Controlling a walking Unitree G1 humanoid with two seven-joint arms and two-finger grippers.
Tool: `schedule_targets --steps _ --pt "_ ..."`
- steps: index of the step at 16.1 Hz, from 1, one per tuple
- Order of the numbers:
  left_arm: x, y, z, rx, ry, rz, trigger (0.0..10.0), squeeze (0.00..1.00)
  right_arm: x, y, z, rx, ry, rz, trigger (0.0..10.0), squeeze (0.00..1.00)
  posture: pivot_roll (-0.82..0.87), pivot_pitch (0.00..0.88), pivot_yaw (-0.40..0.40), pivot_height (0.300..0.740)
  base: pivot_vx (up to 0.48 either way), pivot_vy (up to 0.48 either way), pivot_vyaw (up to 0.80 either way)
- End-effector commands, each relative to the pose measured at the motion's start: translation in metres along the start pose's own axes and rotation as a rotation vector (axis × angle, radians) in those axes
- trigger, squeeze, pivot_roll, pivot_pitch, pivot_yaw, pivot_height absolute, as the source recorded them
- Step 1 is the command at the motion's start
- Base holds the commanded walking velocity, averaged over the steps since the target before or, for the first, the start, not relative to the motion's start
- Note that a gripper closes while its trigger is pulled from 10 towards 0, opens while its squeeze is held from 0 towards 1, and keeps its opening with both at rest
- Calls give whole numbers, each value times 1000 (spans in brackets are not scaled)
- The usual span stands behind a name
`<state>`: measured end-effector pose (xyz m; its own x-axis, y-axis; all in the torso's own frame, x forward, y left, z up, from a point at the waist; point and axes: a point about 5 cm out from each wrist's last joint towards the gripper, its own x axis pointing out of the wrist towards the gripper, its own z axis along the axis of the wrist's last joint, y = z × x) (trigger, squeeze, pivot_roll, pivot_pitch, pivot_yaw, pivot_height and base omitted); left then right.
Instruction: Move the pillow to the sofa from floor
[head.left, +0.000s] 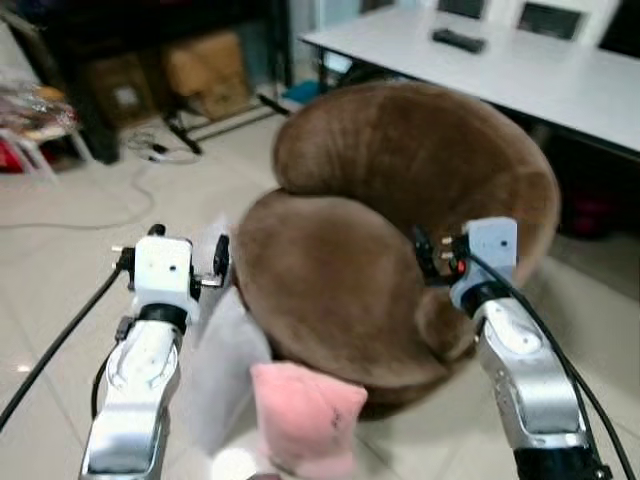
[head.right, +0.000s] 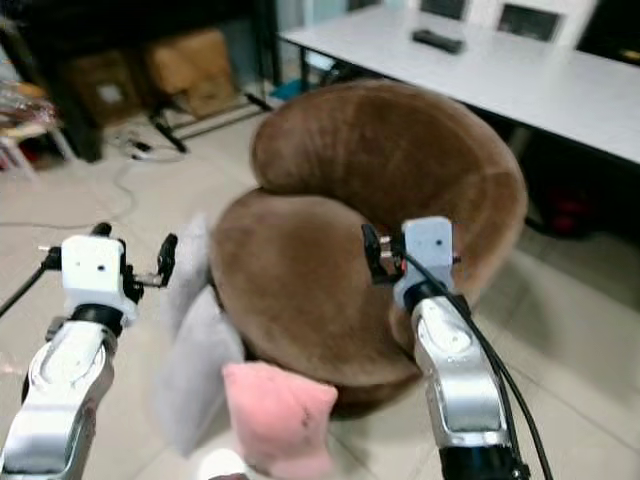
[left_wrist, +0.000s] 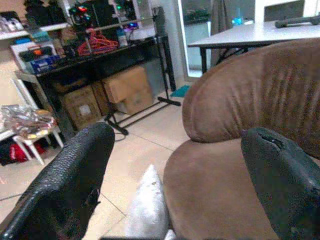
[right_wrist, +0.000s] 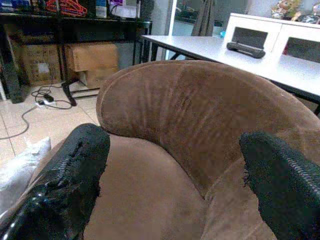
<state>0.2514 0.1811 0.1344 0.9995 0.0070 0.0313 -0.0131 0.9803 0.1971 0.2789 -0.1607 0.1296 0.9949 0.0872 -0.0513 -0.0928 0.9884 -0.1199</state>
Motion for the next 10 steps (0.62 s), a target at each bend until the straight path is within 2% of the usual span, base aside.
schedule_targets --steps 1,3,6,8,10 --pt "2 -7 4 -10 -18 -23 10000 0 -2 -8 -2 -11 8 -16 10000 0 -9 0 13 740 292 0 0" --pt "2 -7 4 -10 -19 -22 10000 0 -3 -2 -2 -46 2 32 10000 0 -9 0 14 740 292 0 800" --pt "2 -7 4 -9 -17 -22 10000 0 -4 -4 -2 -40 -8 36 10000 0 -9 0 13 740 284 0 800" --pt "3 -7 3 -2 -14 -17 10000 0 -4 -7 -2 35 -7 29 10000 0 -10 0 14 740 127 0 0" --pt "3 -6 3 2 -12 -15 10000 0 -5 -8 -4 61 10 19 10000 0 -12 0 16 740 0 0 0"
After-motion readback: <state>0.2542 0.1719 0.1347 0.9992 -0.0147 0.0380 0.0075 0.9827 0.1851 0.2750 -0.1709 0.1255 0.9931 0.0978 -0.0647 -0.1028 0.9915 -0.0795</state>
